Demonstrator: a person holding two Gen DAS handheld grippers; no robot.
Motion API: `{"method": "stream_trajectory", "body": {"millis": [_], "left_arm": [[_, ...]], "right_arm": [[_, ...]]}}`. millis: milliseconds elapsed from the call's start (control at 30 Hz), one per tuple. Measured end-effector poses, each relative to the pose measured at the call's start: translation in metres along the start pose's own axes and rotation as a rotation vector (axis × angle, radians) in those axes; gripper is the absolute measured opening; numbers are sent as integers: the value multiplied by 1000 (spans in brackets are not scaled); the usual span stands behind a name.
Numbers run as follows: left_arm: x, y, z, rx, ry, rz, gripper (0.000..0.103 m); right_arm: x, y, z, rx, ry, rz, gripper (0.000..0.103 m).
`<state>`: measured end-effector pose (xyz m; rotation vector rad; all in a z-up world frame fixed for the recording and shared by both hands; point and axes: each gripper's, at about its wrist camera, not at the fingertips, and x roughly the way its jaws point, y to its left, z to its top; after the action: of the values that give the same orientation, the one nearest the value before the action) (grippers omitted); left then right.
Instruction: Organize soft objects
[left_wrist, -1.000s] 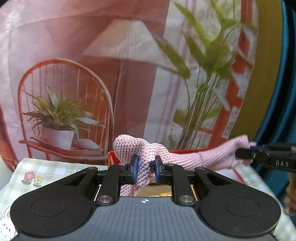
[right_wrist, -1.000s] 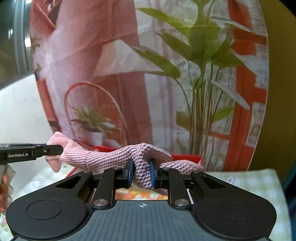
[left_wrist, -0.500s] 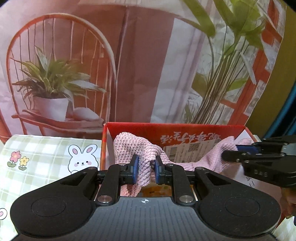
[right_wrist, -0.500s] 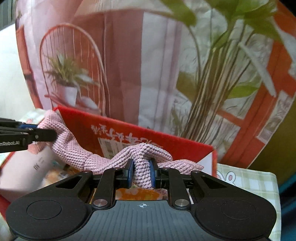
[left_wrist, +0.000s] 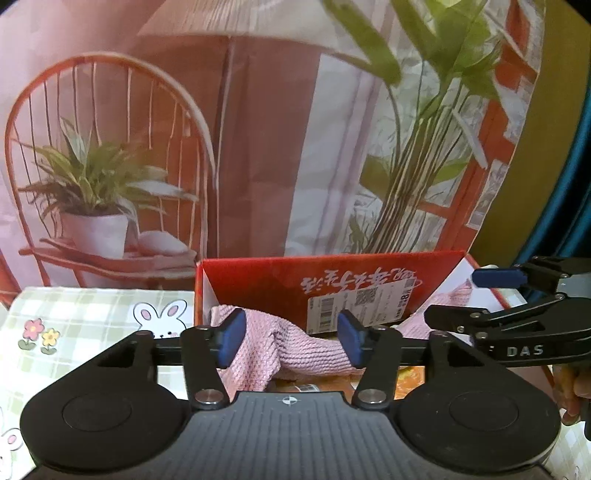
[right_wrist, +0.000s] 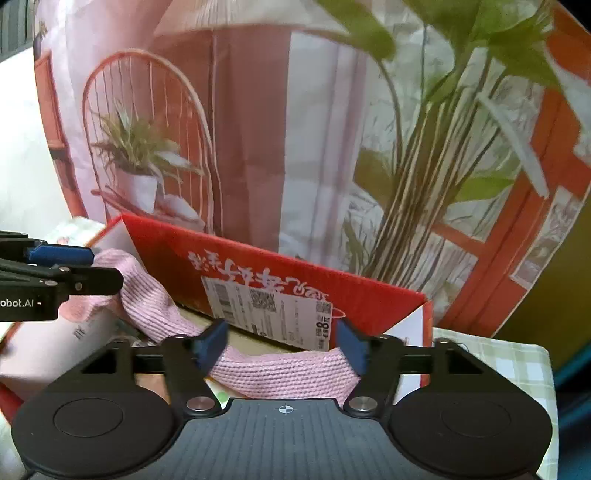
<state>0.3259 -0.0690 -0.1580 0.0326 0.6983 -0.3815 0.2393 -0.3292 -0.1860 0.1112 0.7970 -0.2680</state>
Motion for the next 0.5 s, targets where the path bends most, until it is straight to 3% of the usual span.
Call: {"method": "stream_trajectory", "body": {"millis": [167,367,500], "left_arm": [[-26,-5,11,61,-29,19,67],[-63,-4,28,117,-83,57,72],[-78,-4,29,119,-93,67,81]], "right_arm": [[-30,-4,2,28,-58,9,100],[-63,-9,-2,83,-112,10,103],[-80,-7,-10,91,-150,-5,103]]}}
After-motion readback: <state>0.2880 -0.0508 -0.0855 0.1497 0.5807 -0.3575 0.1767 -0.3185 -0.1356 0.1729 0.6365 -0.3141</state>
